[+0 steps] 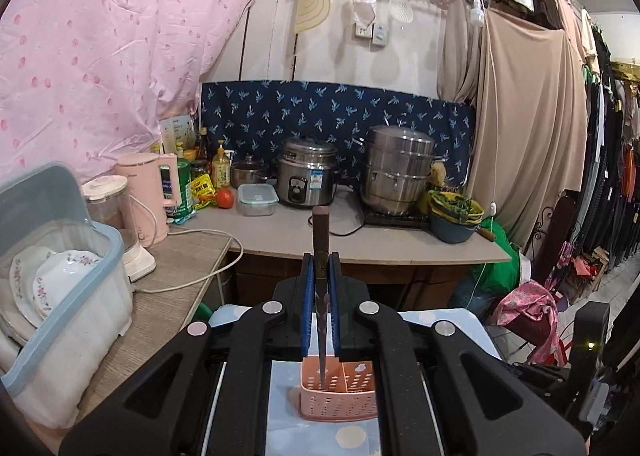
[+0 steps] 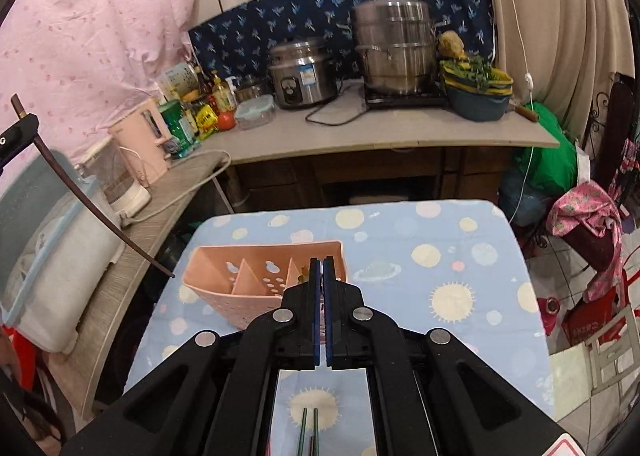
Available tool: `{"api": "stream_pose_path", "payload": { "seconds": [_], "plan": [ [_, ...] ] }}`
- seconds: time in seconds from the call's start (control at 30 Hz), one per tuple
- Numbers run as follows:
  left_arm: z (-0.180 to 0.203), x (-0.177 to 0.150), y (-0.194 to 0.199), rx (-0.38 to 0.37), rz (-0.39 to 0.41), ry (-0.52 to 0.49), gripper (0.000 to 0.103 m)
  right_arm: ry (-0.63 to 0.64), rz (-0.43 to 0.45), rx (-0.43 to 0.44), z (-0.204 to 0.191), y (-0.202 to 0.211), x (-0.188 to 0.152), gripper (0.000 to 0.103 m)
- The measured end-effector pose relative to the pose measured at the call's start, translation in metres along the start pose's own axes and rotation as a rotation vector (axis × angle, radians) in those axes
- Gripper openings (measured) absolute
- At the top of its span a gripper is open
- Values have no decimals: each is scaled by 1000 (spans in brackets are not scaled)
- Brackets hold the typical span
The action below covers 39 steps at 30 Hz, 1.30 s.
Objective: Organize utensils
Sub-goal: 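Lower the chopstick and spoon into the pink basket and open both tools, then move both open tools back over the remaining chopsticks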
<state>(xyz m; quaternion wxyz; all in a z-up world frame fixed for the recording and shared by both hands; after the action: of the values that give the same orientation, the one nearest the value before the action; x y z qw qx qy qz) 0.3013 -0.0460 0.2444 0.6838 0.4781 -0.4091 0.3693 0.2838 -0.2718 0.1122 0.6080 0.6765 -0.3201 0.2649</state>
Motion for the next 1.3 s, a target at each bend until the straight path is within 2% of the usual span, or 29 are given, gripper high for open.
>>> {"api": "stream_pose_path", "payload": {
  "seconds": [0.27, 0.47, 0.5, 0.57, 0.63, 0.73, 1.03, 1.17, 1.3],
  "plan": [
    [-4, -37, -60, -1, -101, 16, 7, 26, -75, -27, -7, -48, -10, 2],
    [-7, -60, -81, 9, -143, 6, 10, 14, -90, -22, -6, -60, -14, 3],
    [-9, -61, -83, 19, -146, 12, 14, 8, -80, -21, -6, -58, -13, 4],
    [-16, -62, -81, 45, -143, 25, 33, 9, -67, -23, -6, -53, -10, 7],
    [-19, -62, -78, 47, -144, 39, 43, 3, -54, -19, -5, -46, -9, 11],
    [-23, -62, -71, 54, -156, 46, 68, 7, -37, -18, -5, -34, -9, 16],
    [-29, -81, -29, 70, -193, 15, 69, 24, -25, 14, -15, 11, -32, 27],
    [-34, -109, -5, 96, -224, -25, 69, 29, -37, 40, -20, 35, -67, 30],
    [-41, -156, 18, 115, -273, -75, 69, 17, -64, 50, -20, 54, -114, 32]
  ]
}}
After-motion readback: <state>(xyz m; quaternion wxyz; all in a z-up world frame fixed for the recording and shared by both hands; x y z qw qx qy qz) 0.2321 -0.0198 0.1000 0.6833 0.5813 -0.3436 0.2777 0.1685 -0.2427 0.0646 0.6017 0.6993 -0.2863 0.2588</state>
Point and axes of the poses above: each gripper's, at about its wrist camera, not at the fingertips, and y roughly against the way its jaws point, z to its right, x to its top, the point moved 6 cm from there along -y, roughly the way its jaws point, and after that the axes turned 6 degrees about y, right-handed, at the moved point
